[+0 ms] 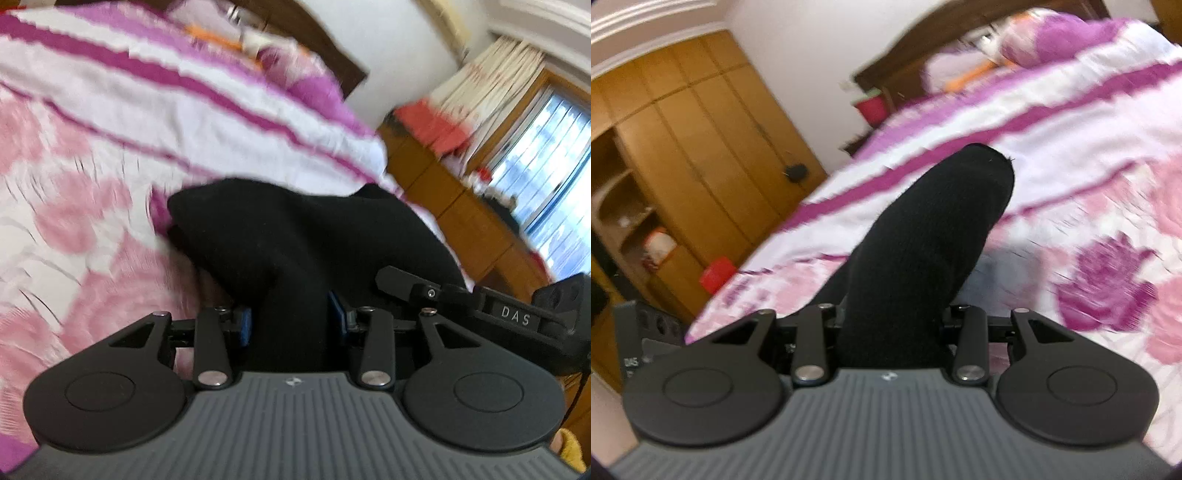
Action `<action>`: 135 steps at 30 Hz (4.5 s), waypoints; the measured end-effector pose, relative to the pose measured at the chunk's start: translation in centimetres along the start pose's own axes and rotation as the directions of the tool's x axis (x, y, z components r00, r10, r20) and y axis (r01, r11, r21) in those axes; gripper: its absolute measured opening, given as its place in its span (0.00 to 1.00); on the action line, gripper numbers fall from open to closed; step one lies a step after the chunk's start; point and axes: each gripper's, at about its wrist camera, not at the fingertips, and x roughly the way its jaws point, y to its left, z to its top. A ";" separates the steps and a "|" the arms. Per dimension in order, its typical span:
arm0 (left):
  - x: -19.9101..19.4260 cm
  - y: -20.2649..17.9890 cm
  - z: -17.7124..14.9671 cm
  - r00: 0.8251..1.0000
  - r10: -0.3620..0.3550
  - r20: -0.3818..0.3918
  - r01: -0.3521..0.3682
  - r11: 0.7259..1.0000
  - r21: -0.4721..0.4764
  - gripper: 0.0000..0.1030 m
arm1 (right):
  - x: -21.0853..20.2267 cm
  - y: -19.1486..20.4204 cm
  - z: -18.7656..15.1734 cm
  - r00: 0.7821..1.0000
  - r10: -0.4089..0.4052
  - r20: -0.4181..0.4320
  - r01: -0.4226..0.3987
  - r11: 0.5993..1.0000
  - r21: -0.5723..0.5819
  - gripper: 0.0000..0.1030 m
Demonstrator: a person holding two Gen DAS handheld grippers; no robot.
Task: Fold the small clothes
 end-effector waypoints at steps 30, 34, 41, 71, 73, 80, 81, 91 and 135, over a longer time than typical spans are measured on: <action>-1.5 -1.3 -2.9 0.963 0.269 0.027 -0.268 0.942 0.202 0.63 | -2.4 -2.6 -4.6 0.966 -0.258 -0.026 0.256 0.964 -0.075 0.55; -2.9 -2.1 -3.3 0.959 0.278 0.056 -0.283 0.939 0.196 0.64 | -1.9 -2.4 -5.5 0.968 -0.250 -0.035 0.248 0.967 -0.054 0.56; -6.2 -4.6 -4.5 0.949 0.312 0.050 -0.315 0.921 0.227 0.70 | -5.9 0.1 -5.6 0.963 -0.266 0.049 0.269 0.961 -0.065 0.57; -3.5 -6.5 -12.7 0.858 0.513 0.030 -0.496 0.812 0.306 1.00 | -6.7 0.7 -14.4 0.887 -0.456 0.068 0.460 0.863 -0.209 0.79; -3.4 -6.6 -12.7 0.855 0.518 0.026 -0.500 0.811 0.304 1.00 | -6.7 0.4 -14.4 0.891 -0.449 0.069 0.453 0.869 -0.199 0.79; -3.2 -6.8 -12.8 0.848 0.529 0.030 -0.513 0.805 0.300 1.00 | -6.8 0.2 -14.5 0.898 -0.435 0.072 0.441 0.879 -0.183 0.80; -3.2 -6.8 -12.8 0.846 0.532 0.031 -0.515 0.802 0.302 1.00 | -6.9 0.2 -14.5 0.899 -0.433 0.073 0.439 0.880 -0.180 0.80; -3.1 -6.5 -12.7 0.847 0.531 0.016 -0.511 0.806 0.297 1.00 | -6.8 -0.1 -14.4 0.904 -0.422 0.072 0.428 0.887 -0.173 0.81; -2.4 -6.5 -12.6 0.835 0.550 0.005 -0.525 0.795 0.303 1.00 | -6.7 -0.2 -14.5 0.907 -0.414 0.072 0.421 0.892 -0.165 0.82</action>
